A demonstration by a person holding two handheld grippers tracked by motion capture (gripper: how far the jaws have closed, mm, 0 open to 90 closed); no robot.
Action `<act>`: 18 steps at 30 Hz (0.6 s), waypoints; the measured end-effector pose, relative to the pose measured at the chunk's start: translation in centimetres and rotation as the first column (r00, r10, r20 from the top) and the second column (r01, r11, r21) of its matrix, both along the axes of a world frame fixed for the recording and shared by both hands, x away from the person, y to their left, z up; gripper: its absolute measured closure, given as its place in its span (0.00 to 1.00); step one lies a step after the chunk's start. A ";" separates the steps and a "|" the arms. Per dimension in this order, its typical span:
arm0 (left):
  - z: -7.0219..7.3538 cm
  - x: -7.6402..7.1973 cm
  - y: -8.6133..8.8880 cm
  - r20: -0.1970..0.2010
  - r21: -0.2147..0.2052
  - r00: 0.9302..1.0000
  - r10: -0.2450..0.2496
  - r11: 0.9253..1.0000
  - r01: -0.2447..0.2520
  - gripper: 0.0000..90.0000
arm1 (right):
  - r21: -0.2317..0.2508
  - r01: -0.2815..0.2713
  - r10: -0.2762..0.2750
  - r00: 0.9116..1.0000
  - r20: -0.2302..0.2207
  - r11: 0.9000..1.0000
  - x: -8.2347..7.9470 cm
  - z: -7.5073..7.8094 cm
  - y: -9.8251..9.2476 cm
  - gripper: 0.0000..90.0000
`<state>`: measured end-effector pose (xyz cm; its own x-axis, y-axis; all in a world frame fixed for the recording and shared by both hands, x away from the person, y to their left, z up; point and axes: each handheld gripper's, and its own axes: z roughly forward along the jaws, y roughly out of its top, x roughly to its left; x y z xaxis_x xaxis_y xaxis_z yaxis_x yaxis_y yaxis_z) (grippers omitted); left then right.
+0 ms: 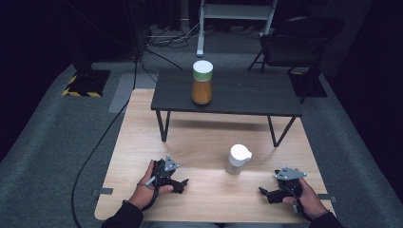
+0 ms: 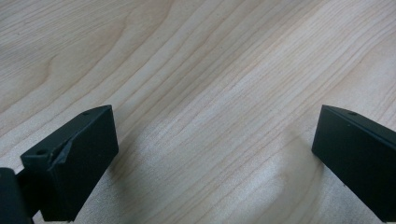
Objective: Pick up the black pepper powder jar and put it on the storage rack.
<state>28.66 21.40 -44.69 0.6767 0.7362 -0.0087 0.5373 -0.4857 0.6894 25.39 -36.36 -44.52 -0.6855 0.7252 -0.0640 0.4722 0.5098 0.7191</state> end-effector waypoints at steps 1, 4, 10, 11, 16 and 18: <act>0.0 0.0 0.0 -0.001 0.000 1.000 0.000 1.000 0.000 0.00 | -0.001 -0.006 0.006 1.000 0.002 1.000 0.0 0.0 0.0 0.02; 0.0 0.0 0.0 0.000 0.000 1.000 0.000 1.000 0.000 0.00 | 0.006 -0.010 0.010 1.000 0.006 1.000 -0.1 0.2 0.1 0.02; 0.0 0.0 0.0 0.000 0.001 1.000 -0.004 1.000 0.004 0.00 | 0.051 -0.006 0.006 1.000 0.002 0.999 -0.2 0.6 -0.2 0.02; 0.0 0.1 0.0 0.000 0.001 1.000 -0.004 1.000 0.004 0.00 | 0.062 -0.006 0.006 1.000 0.000 0.998 -0.2 0.7 -0.3 0.02; 0.0 0.1 0.0 0.000 0.001 1.000 -0.004 1.000 0.004 0.00 | 0.074 -0.012 0.012 1.000 0.003 0.997 -0.2 1.1 -0.1 0.02; 0.0 0.1 0.0 0.000 0.001 1.000 -0.005 1.000 0.005 0.00 | 0.081 -0.010 0.009 1.000 0.007 0.997 -0.2 1.2 -0.1 0.02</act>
<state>28.72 21.44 -44.68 0.6801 0.7331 -0.0082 0.5353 -0.4889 0.6888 25.17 -36.45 -43.33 -0.6922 0.7216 -0.0102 0.4626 0.4545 0.7612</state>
